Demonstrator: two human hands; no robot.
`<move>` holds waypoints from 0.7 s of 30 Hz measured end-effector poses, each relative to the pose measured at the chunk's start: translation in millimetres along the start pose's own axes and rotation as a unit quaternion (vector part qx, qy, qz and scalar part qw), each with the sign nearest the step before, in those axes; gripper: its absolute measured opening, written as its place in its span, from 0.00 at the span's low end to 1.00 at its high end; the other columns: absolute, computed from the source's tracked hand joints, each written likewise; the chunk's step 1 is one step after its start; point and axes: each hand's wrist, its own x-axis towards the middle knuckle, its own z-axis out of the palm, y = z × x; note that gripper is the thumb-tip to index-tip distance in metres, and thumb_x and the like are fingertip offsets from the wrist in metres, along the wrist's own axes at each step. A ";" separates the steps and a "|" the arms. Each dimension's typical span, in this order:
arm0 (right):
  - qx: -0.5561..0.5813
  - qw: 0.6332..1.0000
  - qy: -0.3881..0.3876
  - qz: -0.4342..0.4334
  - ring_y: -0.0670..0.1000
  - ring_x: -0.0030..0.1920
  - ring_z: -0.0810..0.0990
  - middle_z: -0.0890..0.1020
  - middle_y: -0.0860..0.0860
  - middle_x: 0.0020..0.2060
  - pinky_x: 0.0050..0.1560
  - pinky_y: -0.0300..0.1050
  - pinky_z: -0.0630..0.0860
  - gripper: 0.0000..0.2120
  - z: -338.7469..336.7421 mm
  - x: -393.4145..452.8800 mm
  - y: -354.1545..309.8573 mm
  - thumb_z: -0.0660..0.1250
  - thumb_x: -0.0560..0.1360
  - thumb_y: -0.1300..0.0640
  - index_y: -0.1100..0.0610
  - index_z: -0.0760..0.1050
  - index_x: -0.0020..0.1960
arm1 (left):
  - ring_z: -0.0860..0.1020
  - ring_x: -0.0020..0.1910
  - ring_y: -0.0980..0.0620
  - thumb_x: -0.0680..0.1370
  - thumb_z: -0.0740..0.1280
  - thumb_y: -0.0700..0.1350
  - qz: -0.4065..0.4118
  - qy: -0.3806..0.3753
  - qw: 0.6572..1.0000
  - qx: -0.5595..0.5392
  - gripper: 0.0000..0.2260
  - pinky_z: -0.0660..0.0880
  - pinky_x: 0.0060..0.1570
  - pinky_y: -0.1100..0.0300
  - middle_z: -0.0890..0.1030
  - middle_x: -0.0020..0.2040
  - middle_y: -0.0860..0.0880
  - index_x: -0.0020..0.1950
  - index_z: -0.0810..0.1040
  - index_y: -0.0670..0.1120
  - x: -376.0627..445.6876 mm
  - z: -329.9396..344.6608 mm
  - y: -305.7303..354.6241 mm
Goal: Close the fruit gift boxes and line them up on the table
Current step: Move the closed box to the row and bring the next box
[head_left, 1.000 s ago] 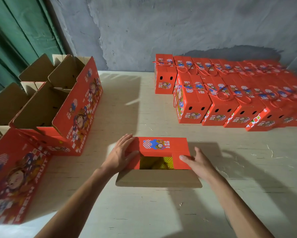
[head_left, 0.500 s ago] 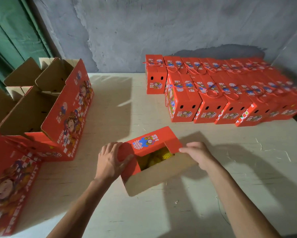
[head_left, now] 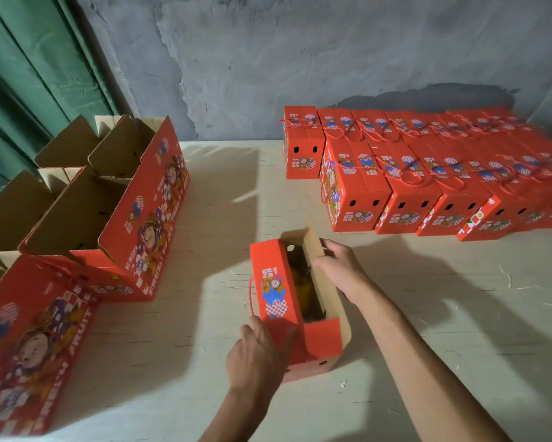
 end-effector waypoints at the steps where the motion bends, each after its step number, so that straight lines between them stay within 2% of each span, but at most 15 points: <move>1: -0.026 0.999 -0.013 -0.013 0.43 0.53 0.79 0.81 0.44 0.61 0.42 0.28 0.69 0.26 1.8 2.6 -3.4 0.67 0.75 0.66 0.49 0.76 0.71 | 0.82 0.53 0.46 0.76 0.54 0.76 -0.003 -0.012 1.000 -0.011 0.28 0.72 0.44 0.54 0.79 0.54 0.49 0.54 0.63 0.50 -5.0 3.8 1.0; 4: -0.082 0.995 -0.038 -0.037 0.43 0.58 0.75 0.78 0.44 0.67 0.49 0.32 0.69 0.28 6.6 5.4 -11.0 0.66 0.75 0.64 0.50 0.74 0.74 | 0.79 0.57 0.48 0.74 0.53 0.77 -0.012 -0.014 0.999 -0.041 0.33 0.74 0.50 0.55 0.76 0.57 0.51 0.60 0.64 0.50 -14.8 11.2 5.6; 6: -0.097 0.994 -0.035 -0.044 0.45 0.62 0.76 0.77 0.44 0.69 0.55 0.36 0.71 0.28 6.9 4.4 -12.2 0.67 0.76 0.61 0.50 0.72 0.75 | 0.75 0.62 0.48 0.73 0.54 0.77 0.020 0.045 0.998 -0.049 0.35 0.74 0.55 0.55 0.72 0.61 0.51 0.63 0.63 0.49 -15.8 12.3 4.3; 8: -0.092 0.994 -0.027 -0.054 0.43 0.62 0.79 0.81 0.38 0.61 0.61 0.40 0.73 0.22 4.5 3.2 -8.7 0.68 0.77 0.54 0.47 0.77 0.71 | 0.69 0.69 0.47 0.74 0.59 0.75 0.080 0.083 0.988 -0.105 0.38 0.72 0.63 0.53 0.67 0.70 0.49 0.71 0.63 0.48 -7.6 10.3 -1.2; 10: -0.069 0.996 -0.032 -0.049 0.36 0.53 0.80 0.83 0.31 0.47 0.54 0.36 0.74 0.11 0.1 -0.1 -3.7 0.68 0.78 0.45 0.41 0.82 0.59 | 0.64 0.76 0.45 0.75 0.64 0.71 0.122 0.092 0.975 -0.161 0.39 0.68 0.69 0.51 0.62 0.78 0.47 0.77 0.61 0.47 10.0 5.7 -6.3; 11: -0.051 0.997 -0.043 -0.045 0.35 0.54 0.79 0.83 0.31 0.48 0.54 0.34 0.72 0.10 -1.4 -2.1 -1.1 0.68 0.78 0.43 0.39 0.82 0.58 | 0.63 0.77 0.45 0.75 0.66 0.70 0.126 0.098 0.973 -0.169 0.41 0.67 0.70 0.50 0.61 0.79 0.47 0.78 0.59 0.46 21.5 2.1 -8.3; 13: -0.034 0.996 -0.067 -0.042 0.38 0.64 0.77 0.81 0.34 0.60 0.63 0.38 0.71 0.19 -4.4 -6.3 5.2 0.68 0.78 0.41 0.43 0.79 0.67 | 0.62 0.77 0.45 0.72 0.69 0.71 0.111 0.102 0.973 -0.174 0.48 0.65 0.73 0.49 0.62 0.79 0.45 0.80 0.57 0.44 47.5 -6.3 -9.4; 14: -0.035 0.996 -0.076 -0.040 0.39 0.65 0.76 0.80 0.35 0.63 0.67 0.42 0.70 0.23 -6.1 -8.5 8.1 0.68 0.77 0.40 0.45 0.76 0.71 | 0.61 0.78 0.44 0.70 0.70 0.72 0.100 0.097 0.975 -0.174 0.51 0.64 0.74 0.48 0.61 0.79 0.44 0.81 0.55 0.43 61.1 -10.3 -8.4; 15: -0.033 0.995 -0.085 -0.039 0.34 0.64 0.75 0.79 0.31 0.62 0.68 0.42 0.69 0.25 -7.8 -12.0 11.3 0.68 0.77 0.40 0.44 0.74 0.72 | 0.60 0.79 0.44 0.70 0.69 0.73 0.094 0.091 0.977 -0.169 0.53 0.62 0.75 0.48 0.60 0.80 0.44 0.81 0.54 0.42 74.3 -13.2 -7.2; 17: -0.020 0.994 -0.096 -0.037 0.24 0.58 0.71 0.76 0.21 0.53 0.63 0.34 0.66 0.25 -10.5 -20.6 16.3 0.67 0.78 0.38 0.42 0.73 0.73 | 0.57 0.81 0.44 0.70 0.67 0.74 0.087 0.086 0.980 -0.159 0.54 0.59 0.78 0.47 0.58 0.82 0.43 0.82 0.51 0.42 100.0 -17.0 -2.2; 18: -0.012 0.995 -0.096 -0.034 0.23 0.57 0.70 0.74 0.19 0.52 0.60 0.31 0.65 0.24 -11.3 -24.6 18.3 0.67 0.78 0.36 0.39 0.73 0.72 | 0.55 0.81 0.44 0.71 0.67 0.74 0.084 0.086 0.981 -0.150 0.54 0.57 0.79 0.47 0.57 0.82 0.43 0.82 0.51 0.42 112.1 -18.6 0.4; 20: 0.010 0.996 -0.090 -0.023 0.27 0.61 0.70 0.73 0.21 0.57 0.59 0.30 0.63 0.23 -12.5 -31.9 22.2 0.64 0.77 0.32 0.35 0.72 0.71 | 0.53 0.82 0.45 0.73 0.66 0.73 0.078 0.086 0.986 -0.123 0.52 0.53 0.80 0.45 0.56 0.83 0.43 0.82 0.51 0.42 134.9 -21.8 5.6; 21: 0.032 0.996 -0.087 -0.016 0.28 0.63 0.70 0.73 0.23 0.60 0.61 0.31 0.62 0.27 -13.0 -35.7 24.8 0.63 0.76 0.30 0.36 0.71 0.72 | 0.54 0.82 0.45 0.74 0.66 0.72 0.078 0.078 0.988 -0.110 0.50 0.52 0.80 0.44 0.57 0.82 0.43 0.82 0.51 0.42 144.6 -23.3 7.6</move>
